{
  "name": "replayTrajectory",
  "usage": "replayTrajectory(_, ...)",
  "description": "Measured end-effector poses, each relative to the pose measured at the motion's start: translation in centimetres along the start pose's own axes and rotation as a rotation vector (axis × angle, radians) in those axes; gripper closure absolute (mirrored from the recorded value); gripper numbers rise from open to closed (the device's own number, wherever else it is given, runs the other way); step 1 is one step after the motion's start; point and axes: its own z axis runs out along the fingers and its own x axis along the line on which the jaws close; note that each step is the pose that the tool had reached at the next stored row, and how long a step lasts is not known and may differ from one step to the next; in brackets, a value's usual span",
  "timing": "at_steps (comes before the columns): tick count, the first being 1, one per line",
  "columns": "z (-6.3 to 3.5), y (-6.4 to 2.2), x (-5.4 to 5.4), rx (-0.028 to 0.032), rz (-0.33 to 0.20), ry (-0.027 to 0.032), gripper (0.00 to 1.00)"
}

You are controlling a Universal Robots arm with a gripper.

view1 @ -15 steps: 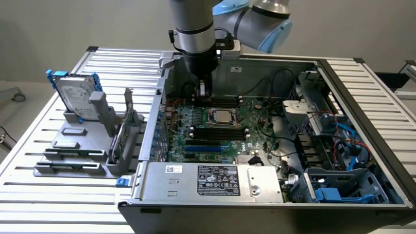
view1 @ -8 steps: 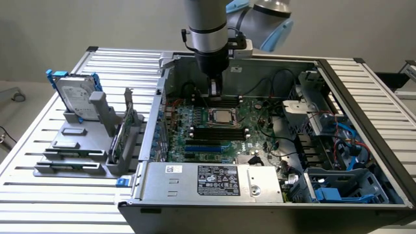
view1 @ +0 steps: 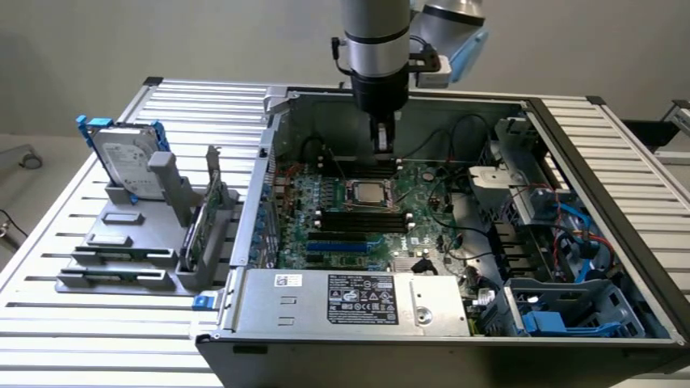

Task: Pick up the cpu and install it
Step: 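Close the cpu cover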

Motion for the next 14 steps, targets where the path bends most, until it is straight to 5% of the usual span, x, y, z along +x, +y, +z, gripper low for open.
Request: replayTrajectory(14,0.50,6.38,0.4,0.0056,0.001,0.0037,0.82)
